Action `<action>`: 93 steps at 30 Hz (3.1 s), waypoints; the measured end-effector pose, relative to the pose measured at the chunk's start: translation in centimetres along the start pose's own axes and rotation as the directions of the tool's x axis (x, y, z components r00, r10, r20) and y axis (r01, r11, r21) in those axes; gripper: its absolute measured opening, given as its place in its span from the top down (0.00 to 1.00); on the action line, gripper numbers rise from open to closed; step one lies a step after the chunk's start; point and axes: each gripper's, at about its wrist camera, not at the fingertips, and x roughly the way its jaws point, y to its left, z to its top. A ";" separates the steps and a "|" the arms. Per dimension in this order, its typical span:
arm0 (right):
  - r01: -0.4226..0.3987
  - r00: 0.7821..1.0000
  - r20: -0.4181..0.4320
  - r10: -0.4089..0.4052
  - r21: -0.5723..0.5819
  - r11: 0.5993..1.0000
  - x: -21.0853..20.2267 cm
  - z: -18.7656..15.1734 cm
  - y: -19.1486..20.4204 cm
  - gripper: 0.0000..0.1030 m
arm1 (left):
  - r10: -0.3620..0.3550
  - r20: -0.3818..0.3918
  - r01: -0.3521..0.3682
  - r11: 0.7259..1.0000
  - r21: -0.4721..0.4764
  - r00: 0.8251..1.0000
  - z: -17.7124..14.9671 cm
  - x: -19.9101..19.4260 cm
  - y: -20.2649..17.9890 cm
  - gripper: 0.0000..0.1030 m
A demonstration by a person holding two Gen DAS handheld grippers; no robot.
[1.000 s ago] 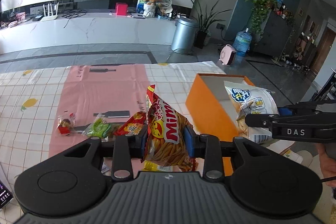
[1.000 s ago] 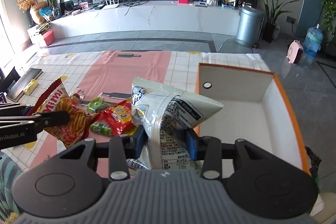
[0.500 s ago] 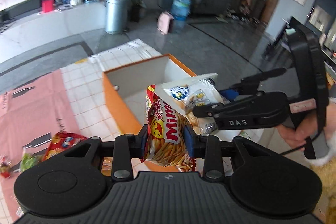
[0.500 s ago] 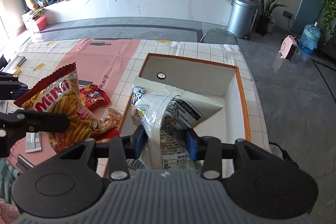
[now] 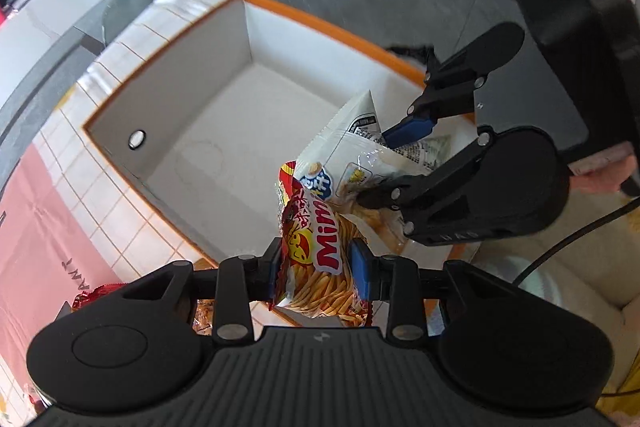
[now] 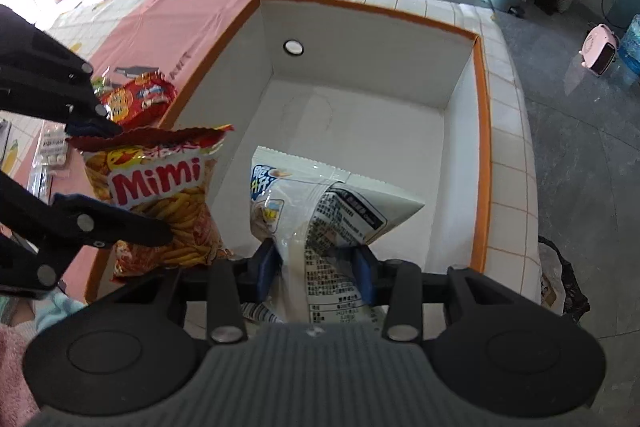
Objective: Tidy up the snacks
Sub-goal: 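Carry both bags over the orange box and open both tools to drop them, then withdraw both tools from the box back toward the snack pile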
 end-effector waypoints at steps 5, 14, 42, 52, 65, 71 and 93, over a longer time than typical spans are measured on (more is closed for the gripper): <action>-0.021 0.998 -0.068 0.017 -0.065 0.998 2.2 -0.5 0.4 0.62 | -0.022 -0.090 0.025 0.999 0.036 0.996 0.2 2.3 -0.6 0.63; -0.096 0.988 -0.124 0.093 -0.022 0.995 4.7 -0.6 -0.6 0.62 | -0.024 -0.120 0.028 0.999 0.028 0.992 -0.8 4.9 -0.3 0.61; 0.158 0.984 -0.084 -0.159 -0.021 0.987 -0.5 0.1 2.8 0.38 | 0.053 0.237 -0.060 0.998 0.022 0.970 -5.7 -6.3 -4.2 0.26; 0.126 0.980 0.140 -0.143 0.122 0.984 -6.7 -1.0 7.1 0.38 | 0.165 0.293 -0.113 0.976 -0.187 0.942 -11.3 -12.7 -2.4 0.25; -0.050 0.936 0.352 -0.024 0.202 0.978 -7.8 -1.7 17.1 0.38 | 0.284 0.271 -0.074 0.804 -0.591 0.920 -22.7 -17.1 4.5 0.25; -0.093 0.932 0.364 0.001 0.235 0.967 -4.6 -2.5 21.2 0.38 | 0.298 0.165 -0.117 0.739 -0.664 0.940 -27.1 -15.5 6.5 0.25; 0.100 0.945 0.284 -0.164 0.225 0.969 5.7 -0.5 22.2 0.48 | 0.353 0.051 -0.163 0.551 -0.818 0.934 -30.1 -6.5 12.9 0.25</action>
